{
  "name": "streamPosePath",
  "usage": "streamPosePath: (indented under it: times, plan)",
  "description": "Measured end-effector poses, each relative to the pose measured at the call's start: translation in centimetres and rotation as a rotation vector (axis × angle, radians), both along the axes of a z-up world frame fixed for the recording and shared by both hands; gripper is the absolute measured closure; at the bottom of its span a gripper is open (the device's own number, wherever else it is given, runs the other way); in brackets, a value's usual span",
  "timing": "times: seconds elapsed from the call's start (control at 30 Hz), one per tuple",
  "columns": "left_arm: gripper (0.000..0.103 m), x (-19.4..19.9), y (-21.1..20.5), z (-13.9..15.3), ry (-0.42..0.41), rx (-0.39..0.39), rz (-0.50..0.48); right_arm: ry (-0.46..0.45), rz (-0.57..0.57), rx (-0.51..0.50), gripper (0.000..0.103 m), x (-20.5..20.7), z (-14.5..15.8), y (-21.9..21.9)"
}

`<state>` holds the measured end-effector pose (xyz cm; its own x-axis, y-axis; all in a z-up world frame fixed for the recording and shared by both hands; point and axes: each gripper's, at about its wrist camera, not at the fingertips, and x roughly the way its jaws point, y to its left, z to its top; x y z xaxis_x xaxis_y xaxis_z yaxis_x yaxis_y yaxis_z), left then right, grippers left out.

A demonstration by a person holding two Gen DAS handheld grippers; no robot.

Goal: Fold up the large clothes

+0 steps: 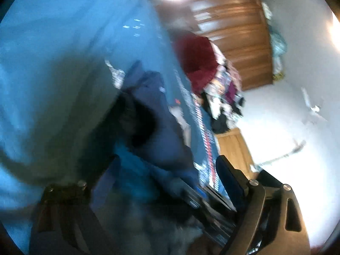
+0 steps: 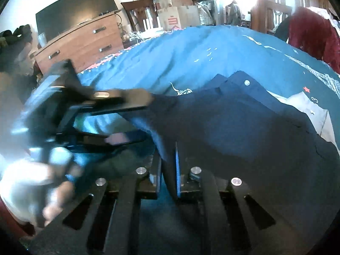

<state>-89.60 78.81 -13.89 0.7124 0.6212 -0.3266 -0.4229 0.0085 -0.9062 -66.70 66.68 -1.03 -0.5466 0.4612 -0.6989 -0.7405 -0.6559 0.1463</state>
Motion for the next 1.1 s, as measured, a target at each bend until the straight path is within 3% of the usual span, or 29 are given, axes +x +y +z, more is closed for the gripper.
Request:
streamPosePath:
  times: [0.03, 0.07, 0.1, 0.13, 0.23, 0.3, 0.33, 0.37, 0.4, 0.47, 0.53, 0.6, 0.63, 0.67, 0.73, 0.77, 0.83, 0.93, 1.0, 1.03, 1.1]
  plan:
    - [0.021, 0.1, 0.3, -0.2, 0.047, -0.004, 0.025, 0.001, 0.006, -0.006, 0.093, -0.1, -0.3, -0.2]
    - [0.044, 0.3, 0.5, -0.4, 0.111, -0.012, 0.039, -0.003, 0.014, -0.015, 0.093, -0.2, -0.6, -0.2]
    - [0.055, 0.3, 0.5, -0.9, 0.145, -0.031, 0.048, -0.006, 0.022, -0.025, 0.093, -0.5, -1.0, -0.2]
    - [0.066, -0.1, 0.2, -1.3, 0.135, -0.037, 0.063, -0.015, 0.037, -0.030, 0.093, -0.8, -1.4, -0.5]
    - [0.079, -1.3, -1.1, -2.5, 0.135, -0.048, 0.086, -0.047, 0.075, -0.032, 0.092, -1.3, -2.5, -1.0]
    - [0.082, -1.3, -1.1, -3.1, 0.135, -0.045, 0.067, -0.036, 0.085, -0.053, 0.088, -1.1, -2.8, -0.6]
    - [0.078, -1.2, -0.9, -3.1, 0.136, -0.040, 0.058, -0.032, 0.084, -0.056, 0.086, -0.9, -2.8, -0.5]
    - [0.065, -0.9, -0.8, -2.8, 0.131, -0.029, 0.043, -0.024, 0.081, -0.049, 0.076, -0.7, -2.5, -0.5]
    - [0.059, -0.9, -0.9, -2.7, 0.121, -0.016, 0.028, -0.015, 0.085, -0.045, 0.059, -0.5, -2.1, -0.7]
    - [0.042, -0.8, -1.0, -2.3, 0.093, 0.008, 0.012, -0.002, 0.079, -0.011, 0.043, -0.1, -1.2, -1.4]
    - [0.037, -0.8, -1.0, -2.2, 0.090, 0.018, 0.015, -0.011, 0.080, -0.008, 0.042, -0.2, -1.3, -1.8]
    - [0.038, -0.4, -0.6, -2.3, 0.120, 0.014, 0.021, -0.017, 0.096, -0.052, 0.042, -0.7, -2.4, -1.9]
    - [0.051, -0.1, -0.5, -2.3, 0.149, 0.013, 0.029, -0.036, 0.107, -0.070, 0.042, -1.0, -3.3, -2.1]
    - [0.069, -0.4, -0.4, -2.4, 0.158, 0.006, 0.035, -0.050, 0.111, -0.084, 0.042, -1.2, -3.8, -2.3]
    - [0.088, -0.7, -0.5, -3.0, 0.142, -0.005, 0.052, -0.027, 0.105, -0.100, 0.042, -0.7, -3.8, -2.4]
    - [0.090, -1.1, -0.7, -3.3, 0.121, -0.004, 0.063, 0.002, 0.104, -0.109, 0.042, -0.2, -3.5, -2.5]
    - [0.090, -1.1, -0.5, -3.5, 0.114, -0.001, 0.057, 0.060, 0.077, -0.102, 0.044, 0.9, -2.6, -2.4]
    - [0.062, -0.4, 0.0, -3.5, 0.127, -0.002, 0.036, 0.078, 0.039, -0.154, 0.043, 1.7, -3.6, -1.8]
    - [0.047, 0.3, 0.3, -3.1, 0.141, 0.018, 0.027, 0.100, -0.001, -0.182, 0.051, 3.0, -3.8, -1.7]
    - [0.045, 0.9, 0.6, -2.9, 0.152, 0.026, 0.012, 0.136, -0.025, -0.192, 0.051, 4.4, -3.2, -1.8]
    - [0.056, 1.9, 1.3, -2.4, 0.164, 0.028, -0.023, 0.209, -0.088, -0.201, 0.051, 7.7, -2.0, -2.1]
